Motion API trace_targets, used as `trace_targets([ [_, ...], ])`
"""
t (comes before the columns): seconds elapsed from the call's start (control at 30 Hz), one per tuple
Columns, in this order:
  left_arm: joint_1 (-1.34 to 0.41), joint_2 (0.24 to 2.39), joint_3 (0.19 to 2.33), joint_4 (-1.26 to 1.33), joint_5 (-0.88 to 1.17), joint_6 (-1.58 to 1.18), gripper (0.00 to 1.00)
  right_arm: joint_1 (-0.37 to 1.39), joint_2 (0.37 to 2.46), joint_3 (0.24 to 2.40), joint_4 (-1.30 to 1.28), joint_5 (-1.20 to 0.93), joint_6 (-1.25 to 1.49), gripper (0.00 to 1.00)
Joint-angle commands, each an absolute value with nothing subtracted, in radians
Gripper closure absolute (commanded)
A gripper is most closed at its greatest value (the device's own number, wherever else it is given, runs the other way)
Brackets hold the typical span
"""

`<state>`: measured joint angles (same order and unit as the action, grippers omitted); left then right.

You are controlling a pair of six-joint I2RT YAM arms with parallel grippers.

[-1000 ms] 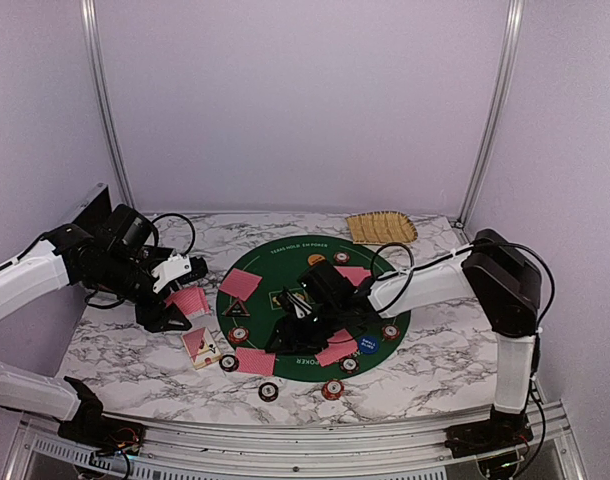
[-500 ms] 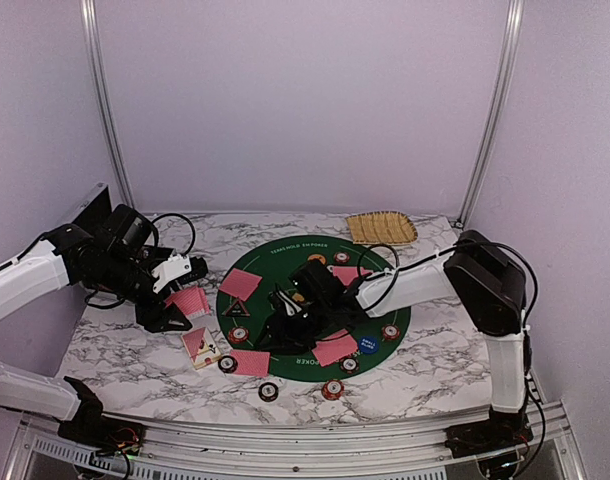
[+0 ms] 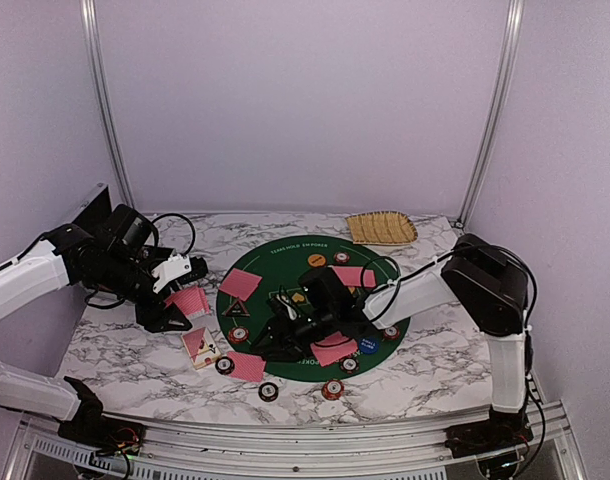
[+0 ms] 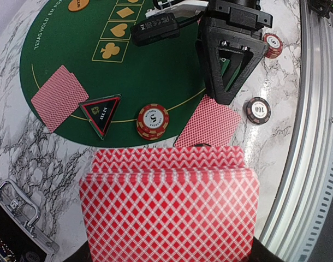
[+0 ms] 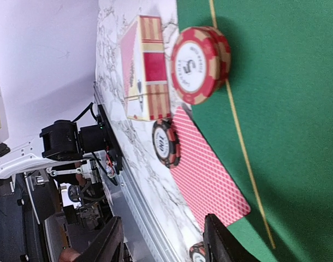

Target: Distribute texas hold em gaming equipment

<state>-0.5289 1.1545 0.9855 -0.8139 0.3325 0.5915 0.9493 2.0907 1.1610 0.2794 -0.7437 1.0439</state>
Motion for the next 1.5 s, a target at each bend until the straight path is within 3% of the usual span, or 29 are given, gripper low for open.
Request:
trace_targets([
  [0.0,-0.523,1.141,1.008,-0.826,0.352,0.601,1.00,0.968,2.039,1.164,0.403,-0.777,1.098,0.52],
  [0.13,-0.523,1.140,1.007,-0.827,0.352,0.601,1.00,0.978,2.028,1.194,0.303,-0.741,1.015,0.51],
  [0.27,-0.523,1.140,1.005,-0.826,0.357,0.601,1.00,0.976,1.947,1.261,0.033,-0.561,0.772,0.41],
  [0.4,-0.523,1.141,1.005,-0.825,0.363,0.604,1.00,0.971,1.879,1.269,0.083,-0.553,0.756,0.32],
  [0.63,-0.530,1.152,1.011,-0.831,0.387,0.618,1.00,0.975,1.901,1.294,0.327,-0.658,0.997,0.22],
  [1.47,-0.568,1.199,1.038,-0.815,0.379,0.609,1.00,1.059,2.197,1.582,0.430,-0.718,1.182,0.18],
])
